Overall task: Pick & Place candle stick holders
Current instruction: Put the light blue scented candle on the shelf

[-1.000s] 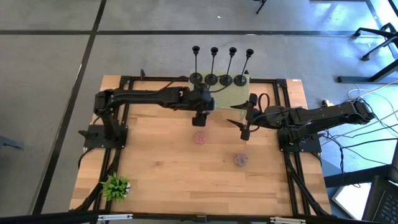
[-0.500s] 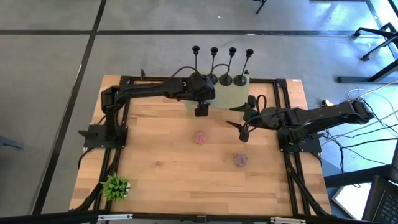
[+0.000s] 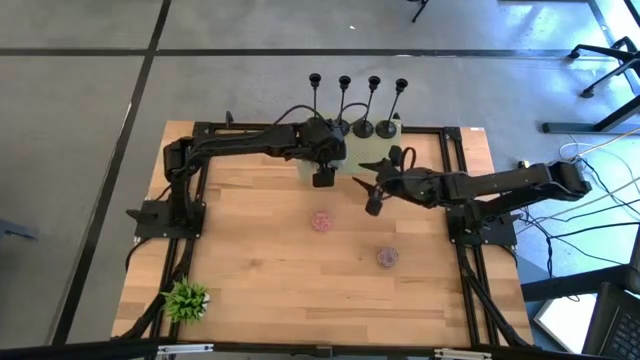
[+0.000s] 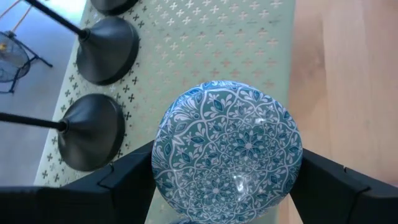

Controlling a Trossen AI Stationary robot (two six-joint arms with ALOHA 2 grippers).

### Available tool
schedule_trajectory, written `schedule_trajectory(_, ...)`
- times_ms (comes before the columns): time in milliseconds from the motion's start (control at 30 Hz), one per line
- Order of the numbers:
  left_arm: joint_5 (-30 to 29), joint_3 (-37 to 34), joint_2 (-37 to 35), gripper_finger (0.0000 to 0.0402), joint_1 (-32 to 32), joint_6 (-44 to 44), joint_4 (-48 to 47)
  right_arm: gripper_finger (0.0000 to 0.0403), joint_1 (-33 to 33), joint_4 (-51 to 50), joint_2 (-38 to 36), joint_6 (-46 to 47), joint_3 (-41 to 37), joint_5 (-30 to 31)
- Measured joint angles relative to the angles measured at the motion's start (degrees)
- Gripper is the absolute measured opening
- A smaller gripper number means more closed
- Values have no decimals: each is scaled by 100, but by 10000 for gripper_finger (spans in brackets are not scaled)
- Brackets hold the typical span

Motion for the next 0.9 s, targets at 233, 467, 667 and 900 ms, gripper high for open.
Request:
schedule_trajectory(233,-2,0,0,306,4,40,1,81,-507,653,343,268,0,4)
schedule_trajectory(467,20,-6,113,306,15,44,104,38,-976,1204,930,304,0,-43)
schedule_trajectory(667,4,-2,173,307,16,153,164,38,-1225,1769,1313,236,0,-487)
schedule_trajectory(900,-24,-2,186,307,45,199,214,38,-1418,1977,1610,219,0,-886)
